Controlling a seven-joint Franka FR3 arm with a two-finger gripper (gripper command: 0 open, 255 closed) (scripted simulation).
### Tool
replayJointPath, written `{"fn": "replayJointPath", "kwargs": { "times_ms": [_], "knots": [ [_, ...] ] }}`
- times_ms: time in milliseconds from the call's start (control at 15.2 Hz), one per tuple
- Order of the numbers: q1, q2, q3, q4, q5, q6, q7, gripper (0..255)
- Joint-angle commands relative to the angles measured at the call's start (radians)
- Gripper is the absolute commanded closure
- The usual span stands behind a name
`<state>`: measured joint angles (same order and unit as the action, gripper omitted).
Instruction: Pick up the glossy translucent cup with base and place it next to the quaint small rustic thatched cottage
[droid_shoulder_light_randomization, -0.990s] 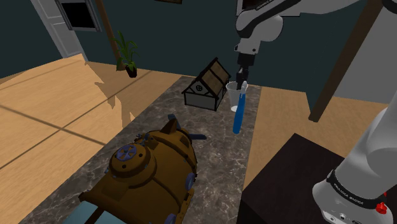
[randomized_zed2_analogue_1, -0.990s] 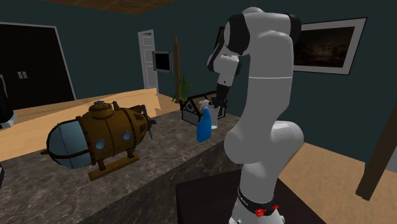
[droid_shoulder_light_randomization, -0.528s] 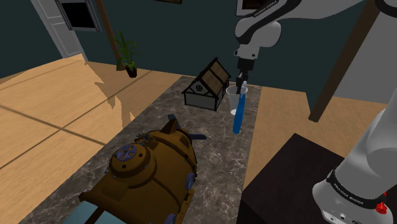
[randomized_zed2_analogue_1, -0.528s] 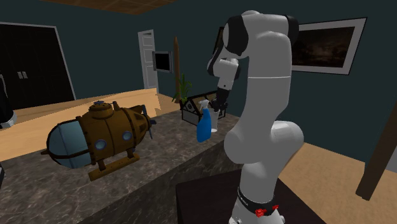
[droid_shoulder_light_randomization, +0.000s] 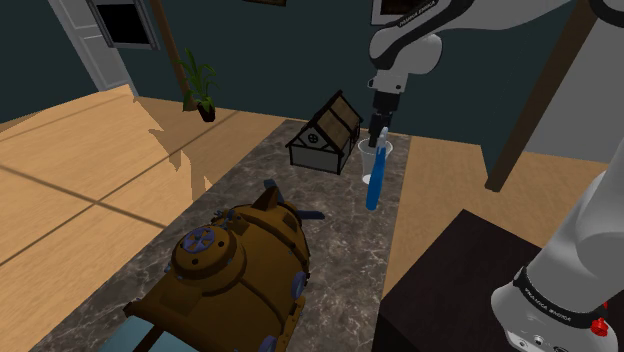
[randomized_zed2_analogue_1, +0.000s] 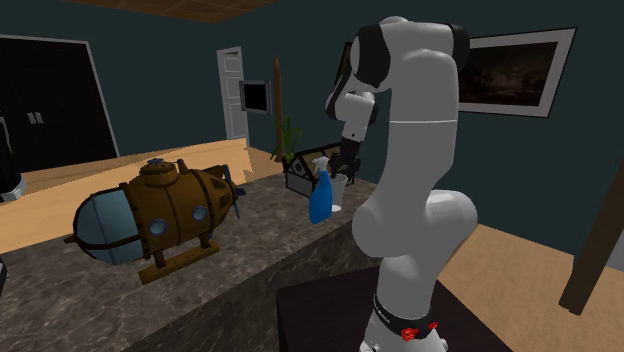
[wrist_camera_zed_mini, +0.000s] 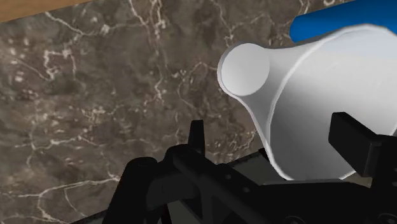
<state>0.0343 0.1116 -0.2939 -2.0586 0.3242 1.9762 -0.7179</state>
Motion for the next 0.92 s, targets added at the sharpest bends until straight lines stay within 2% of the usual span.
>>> {"fn": "replayJointPath", "kwargs": {
  "times_ms": [0,66,330,858],
  "knots": [
    [0.0,0.0,0.0,0.0,0.0,0.0,0.0,0],
    [0.0,0.0,0.0,0.0,0.0,0.0,0.0,0],
    [-0.015,-0.024,-0.015,0.097,-0.025,-0.121,0.015,0],
    [-0.015,-0.024,-0.015,0.097,-0.025,-0.121,0.015,0]
  ]
}}
